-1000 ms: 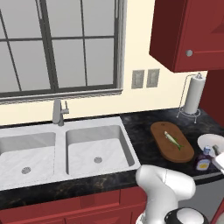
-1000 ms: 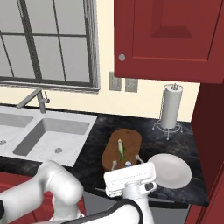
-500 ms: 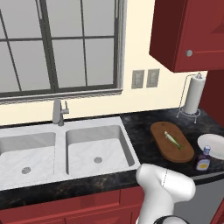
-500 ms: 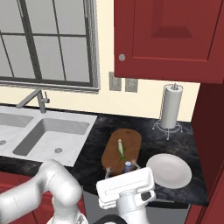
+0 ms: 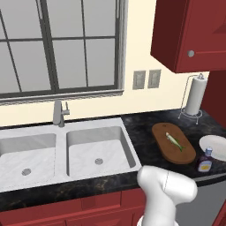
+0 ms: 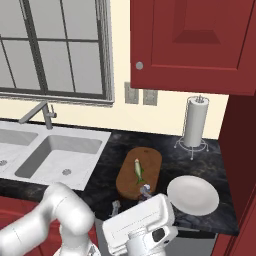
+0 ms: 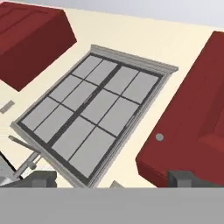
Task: Pick the fish from the plate and place it on the cutting board. Then pick the condiment bottle from the cabinet and place it next to the cutting board.
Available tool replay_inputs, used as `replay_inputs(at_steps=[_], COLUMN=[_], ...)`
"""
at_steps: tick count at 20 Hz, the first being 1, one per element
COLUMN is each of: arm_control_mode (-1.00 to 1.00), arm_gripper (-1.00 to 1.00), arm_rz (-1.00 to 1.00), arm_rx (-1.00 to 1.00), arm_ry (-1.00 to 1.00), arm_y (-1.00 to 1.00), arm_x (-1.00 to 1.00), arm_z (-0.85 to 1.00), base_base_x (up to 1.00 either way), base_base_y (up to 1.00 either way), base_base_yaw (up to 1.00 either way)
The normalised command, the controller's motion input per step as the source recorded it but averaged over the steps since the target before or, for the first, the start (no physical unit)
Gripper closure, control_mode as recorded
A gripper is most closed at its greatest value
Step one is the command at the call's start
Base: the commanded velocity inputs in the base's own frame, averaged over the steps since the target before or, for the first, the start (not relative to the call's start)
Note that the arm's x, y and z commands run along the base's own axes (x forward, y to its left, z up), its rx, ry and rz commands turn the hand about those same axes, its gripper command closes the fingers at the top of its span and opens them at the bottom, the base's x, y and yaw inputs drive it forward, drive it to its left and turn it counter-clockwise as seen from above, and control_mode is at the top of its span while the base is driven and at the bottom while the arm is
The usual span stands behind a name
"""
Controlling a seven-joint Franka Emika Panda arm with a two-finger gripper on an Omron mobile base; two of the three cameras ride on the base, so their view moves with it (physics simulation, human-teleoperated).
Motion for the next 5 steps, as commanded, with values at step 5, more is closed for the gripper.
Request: replay_inputs(at_steps=[5], arm_control_mode=[-1.00], arm_gripper=[-1.00], arm_rz=[0.00], arm_rx=[-0.39], arm_ry=[-0.19], arm_y=[0.03], arm_x=[-0.52], arm_z=[0.32], base_base_x=[0.00], base_base_y=[0.00], base_base_yaw=[0.00])
